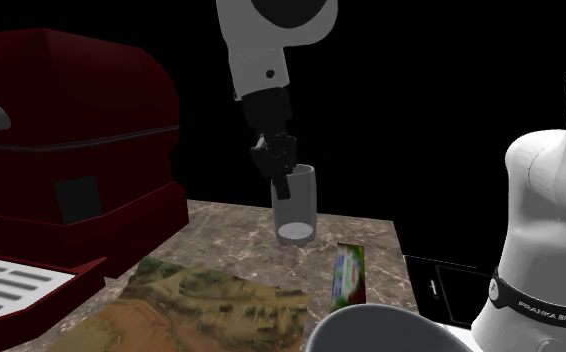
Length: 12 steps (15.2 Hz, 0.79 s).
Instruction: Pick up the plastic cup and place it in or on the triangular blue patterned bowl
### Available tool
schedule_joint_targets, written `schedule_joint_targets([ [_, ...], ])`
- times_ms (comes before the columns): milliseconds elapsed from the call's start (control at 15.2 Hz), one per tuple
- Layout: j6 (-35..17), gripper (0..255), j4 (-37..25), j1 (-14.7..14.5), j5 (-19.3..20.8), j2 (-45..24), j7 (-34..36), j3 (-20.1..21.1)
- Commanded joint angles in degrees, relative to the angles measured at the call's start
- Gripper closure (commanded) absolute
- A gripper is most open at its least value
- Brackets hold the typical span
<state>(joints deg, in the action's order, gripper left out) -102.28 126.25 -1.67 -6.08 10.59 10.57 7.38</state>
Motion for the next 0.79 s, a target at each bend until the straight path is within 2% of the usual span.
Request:
schedule_joint_targets([
  [0, 1.8, 255, -1.3, 0.0, 0.0, 0.5, 0.1, 0.0],
  [726, 10.3, 255, -8.4, 0.1, 0.1, 1.9, 0.6, -0.3],
])
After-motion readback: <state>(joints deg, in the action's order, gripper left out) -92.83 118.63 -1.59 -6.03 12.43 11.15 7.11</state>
